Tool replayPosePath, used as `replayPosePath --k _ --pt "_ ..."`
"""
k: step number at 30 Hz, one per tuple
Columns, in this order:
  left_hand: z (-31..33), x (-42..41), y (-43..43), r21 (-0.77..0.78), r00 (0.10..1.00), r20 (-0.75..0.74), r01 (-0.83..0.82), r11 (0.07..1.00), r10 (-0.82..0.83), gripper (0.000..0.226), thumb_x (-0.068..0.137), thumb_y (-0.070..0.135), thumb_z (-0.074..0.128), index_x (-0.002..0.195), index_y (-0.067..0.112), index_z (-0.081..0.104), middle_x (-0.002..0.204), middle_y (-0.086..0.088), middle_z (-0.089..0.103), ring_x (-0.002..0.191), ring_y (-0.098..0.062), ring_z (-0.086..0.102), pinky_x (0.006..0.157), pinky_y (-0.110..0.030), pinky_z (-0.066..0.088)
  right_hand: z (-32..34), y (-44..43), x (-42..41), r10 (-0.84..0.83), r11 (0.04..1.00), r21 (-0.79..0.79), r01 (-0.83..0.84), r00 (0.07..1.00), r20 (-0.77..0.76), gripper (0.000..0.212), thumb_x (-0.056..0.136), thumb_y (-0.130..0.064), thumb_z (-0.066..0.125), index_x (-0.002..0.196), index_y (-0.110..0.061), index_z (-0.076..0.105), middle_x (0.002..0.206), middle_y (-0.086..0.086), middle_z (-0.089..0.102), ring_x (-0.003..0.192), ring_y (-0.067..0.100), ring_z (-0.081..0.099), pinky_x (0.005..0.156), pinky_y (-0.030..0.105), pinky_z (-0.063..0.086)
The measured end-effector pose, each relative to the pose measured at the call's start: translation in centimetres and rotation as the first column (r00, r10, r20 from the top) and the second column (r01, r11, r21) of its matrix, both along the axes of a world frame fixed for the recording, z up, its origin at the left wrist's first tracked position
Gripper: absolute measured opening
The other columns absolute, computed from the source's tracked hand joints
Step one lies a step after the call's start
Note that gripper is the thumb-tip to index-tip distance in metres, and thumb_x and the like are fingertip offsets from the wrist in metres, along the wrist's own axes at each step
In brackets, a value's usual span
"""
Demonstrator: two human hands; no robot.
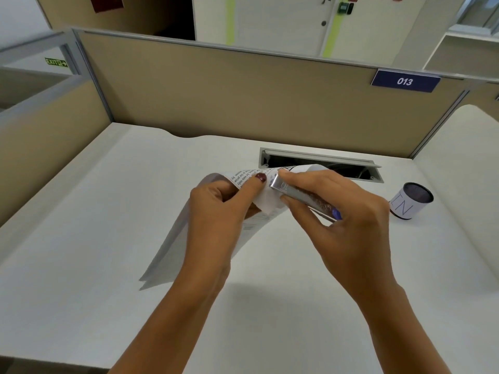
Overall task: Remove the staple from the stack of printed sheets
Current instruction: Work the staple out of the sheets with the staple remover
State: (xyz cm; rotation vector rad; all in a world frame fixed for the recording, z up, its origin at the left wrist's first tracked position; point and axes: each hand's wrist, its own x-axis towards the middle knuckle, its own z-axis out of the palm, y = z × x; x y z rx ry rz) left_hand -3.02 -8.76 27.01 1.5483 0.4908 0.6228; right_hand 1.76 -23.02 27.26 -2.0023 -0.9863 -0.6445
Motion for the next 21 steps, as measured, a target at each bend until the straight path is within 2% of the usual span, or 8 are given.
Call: replayPosePath --k 3,6,11,14,16,18,21 --pt "0.02 0.15 -0.10 -0.099 0.999 -0.002 0.037 0.994 -0.038 0.028 0.080 0.042 0.066 0.056 0.028 0.066 0.061 0.011 0.072 0.061 -0.003 0.068 0.047 -0.005 0.043 -0.09 0.14 0.01 0.009 0.999 0.054 -0.005 0.998 -0.061 0.026 0.086 -0.014 0.073 0.112 -0.011 0.071 0.102 -0.002 0.072 0.090 0.012 0.067 0.073 0.024 0.057" --pt "0.06 0.41 -0.39 -0.146 0.998 -0.008 0.056 0.988 -0.057 0.028 0.081 0.039 0.066 0.054 0.031 0.067 0.058 0.016 0.070 0.058 0.000 0.067 0.048 -0.006 0.047 -0.35 0.23 -0.12 -0.004 0.997 0.074 0.010 0.998 -0.070 0.026 0.086 -0.016 0.071 0.112 -0.014 0.070 0.105 -0.005 0.071 0.092 0.010 0.066 0.074 0.018 0.056" --pt "-0.24 0.67 -0.27 -0.144 0.998 -0.047 0.033 0.989 -0.041 0.025 0.081 0.040 0.066 0.060 0.026 0.063 0.055 0.017 0.068 0.055 0.005 0.062 0.044 -0.003 0.042 -0.67 0.36 -0.08 -0.021 0.995 0.099 0.032 0.994 -0.108 0.028 0.085 -0.011 0.073 0.113 -0.013 0.070 0.107 -0.002 0.072 0.095 0.011 0.067 0.077 0.015 0.055" --pt "-0.31 0.71 -0.26 -0.103 0.998 -0.060 0.010 0.995 -0.016 0.025 0.080 0.043 0.066 0.062 0.025 0.062 0.061 0.008 0.069 0.057 -0.006 0.064 0.043 -0.003 0.040 -0.64 0.46 -0.13 -0.032 0.995 0.094 0.042 0.994 -0.102 0.028 0.085 -0.011 0.074 0.113 -0.011 0.071 0.108 -0.001 0.072 0.096 0.012 0.067 0.080 0.014 0.054" --pt "-0.22 0.75 -0.30 -0.067 0.997 -0.075 -0.007 0.998 0.002 0.024 0.079 0.044 0.065 0.065 0.025 0.061 0.065 0.007 0.068 0.057 -0.009 0.062 0.043 -0.001 0.038 -0.54 0.45 -0.15 -0.042 0.995 0.084 0.049 0.996 -0.080 0.028 0.085 -0.013 0.074 0.113 -0.011 0.071 0.107 -0.001 0.072 0.096 0.012 0.067 0.080 0.016 0.054" --pt "-0.18 0.73 -0.31 -0.048 0.997 -0.073 -0.001 0.999 -0.003 0.023 0.080 0.043 0.065 0.065 0.025 0.060 0.066 0.009 0.066 0.057 0.000 0.062 0.043 0.001 0.037 -0.40 0.39 -0.04 -0.039 0.997 0.058 0.042 0.998 -0.057 0.026 0.087 -0.015 0.073 0.112 -0.011 0.071 0.106 -0.001 0.072 0.095 0.014 0.068 0.078 0.024 0.056" --pt "-0.17 0.69 -0.17 -0.020 0.998 -0.054 0.012 1.000 -0.013 0.027 0.080 0.038 0.067 0.060 0.023 0.058 0.053 0.014 0.062 0.054 0.012 0.057 0.043 0.001 0.036 -0.29 0.29 0.19 -0.010 1.000 0.015 0.011 0.999 -0.039 0.026 0.087 -0.020 0.070 0.111 -0.010 0.072 0.104 0.001 0.072 0.092 0.017 0.068 0.074 0.033 0.059"
